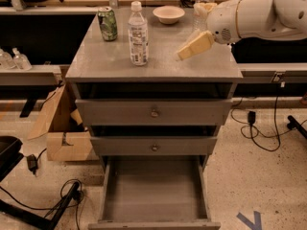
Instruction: Place blue plastic bottle into bottom drawer
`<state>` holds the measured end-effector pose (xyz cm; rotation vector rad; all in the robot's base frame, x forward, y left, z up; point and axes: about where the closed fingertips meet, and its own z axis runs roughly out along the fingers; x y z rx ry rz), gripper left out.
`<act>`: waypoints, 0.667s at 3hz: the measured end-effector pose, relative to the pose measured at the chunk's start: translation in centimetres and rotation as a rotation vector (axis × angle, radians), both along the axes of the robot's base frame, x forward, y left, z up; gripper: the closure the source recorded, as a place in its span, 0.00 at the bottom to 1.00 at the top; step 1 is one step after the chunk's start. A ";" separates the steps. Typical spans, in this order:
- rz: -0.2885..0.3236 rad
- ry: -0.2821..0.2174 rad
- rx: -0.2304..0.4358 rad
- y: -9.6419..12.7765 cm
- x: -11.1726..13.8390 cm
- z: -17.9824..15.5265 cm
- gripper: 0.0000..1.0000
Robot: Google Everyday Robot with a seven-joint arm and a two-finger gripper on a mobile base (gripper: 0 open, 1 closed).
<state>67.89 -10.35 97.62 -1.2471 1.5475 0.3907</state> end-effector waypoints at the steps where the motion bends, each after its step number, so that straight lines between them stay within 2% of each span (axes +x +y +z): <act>1: 0.038 -0.021 0.122 3.7 4.3 -0.3 0.00; 2: 0.066 -0.005 0.252 7.3 8.9 -1.5 0.00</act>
Offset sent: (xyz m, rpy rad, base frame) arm 0.1451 0.1092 -0.0267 0.4040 0.0124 0.0941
